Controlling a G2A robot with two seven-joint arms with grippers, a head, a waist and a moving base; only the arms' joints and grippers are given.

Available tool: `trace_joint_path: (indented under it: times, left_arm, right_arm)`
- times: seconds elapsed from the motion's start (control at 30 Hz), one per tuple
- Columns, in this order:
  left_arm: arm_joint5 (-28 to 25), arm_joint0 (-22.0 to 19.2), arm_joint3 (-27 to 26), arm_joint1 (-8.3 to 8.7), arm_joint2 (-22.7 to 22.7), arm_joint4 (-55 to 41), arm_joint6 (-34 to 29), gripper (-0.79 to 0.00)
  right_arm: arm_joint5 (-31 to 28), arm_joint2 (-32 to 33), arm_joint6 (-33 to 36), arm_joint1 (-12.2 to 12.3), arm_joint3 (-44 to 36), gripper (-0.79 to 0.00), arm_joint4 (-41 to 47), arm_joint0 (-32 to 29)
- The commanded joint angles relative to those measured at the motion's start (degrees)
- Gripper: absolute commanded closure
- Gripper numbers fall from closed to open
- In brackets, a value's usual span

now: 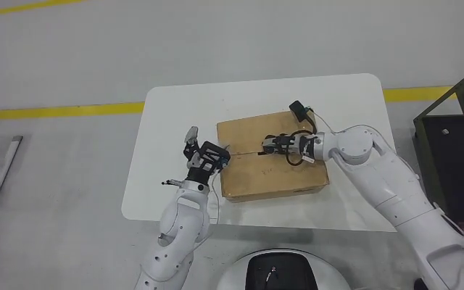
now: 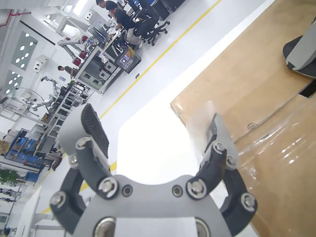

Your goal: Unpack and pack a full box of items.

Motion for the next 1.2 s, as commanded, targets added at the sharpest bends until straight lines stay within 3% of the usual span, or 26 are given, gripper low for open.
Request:
trace_joint_path:
  times: [0.0, 0.17, 0.33, 0.67, 0.9, 1.17]
  left_arm:
    - [-0.23, -0.13, -0.35, -0.12, 0.11, 0.11, -0.33, -0.785]
    - [-0.84, -0.47, -1.23, -0.45, 0.43, 0.12, -0.88, -0.785]
    - [-1.27, -0.57, -1.57, -0.73, 0.49, -0.04, -1.19, -0.785]
    - [-2.56, -1.13, -2.69, -1.27, 1.01, -0.33, -0.27, -0.785]
    - [-2.91, -2.67, -2.44, -1.94, 2.92, 0.81, -1.15, -0.785]
    - [-4.09, -5.2, -2.19, -2.96, 6.34, 2.37, -2.7, -0.785]
  right_arm:
    - [0.03, 0.19, -0.31, 0.03, -0.43, 0.0, -0.09, 0.02]
    - [-1.72, 4.03, -1.31, 0.9, -3.03, 0.0, 1.02, -0.94]
    - [-1.03, 12.22, -4.06, 3.1, -8.05, 0.0, -1.0, -4.73]
    - [4.21, 30.67, -11.48, 6.87, -17.25, 0.0, -2.35, -20.96]
    - [6.83, 29.35, -14.07, 6.62, -18.13, 0.0, -0.15, -25.93]
    - [5.71, 22.23, -13.81, 5.55, -14.85, 0.0, 0.6, -23.25]
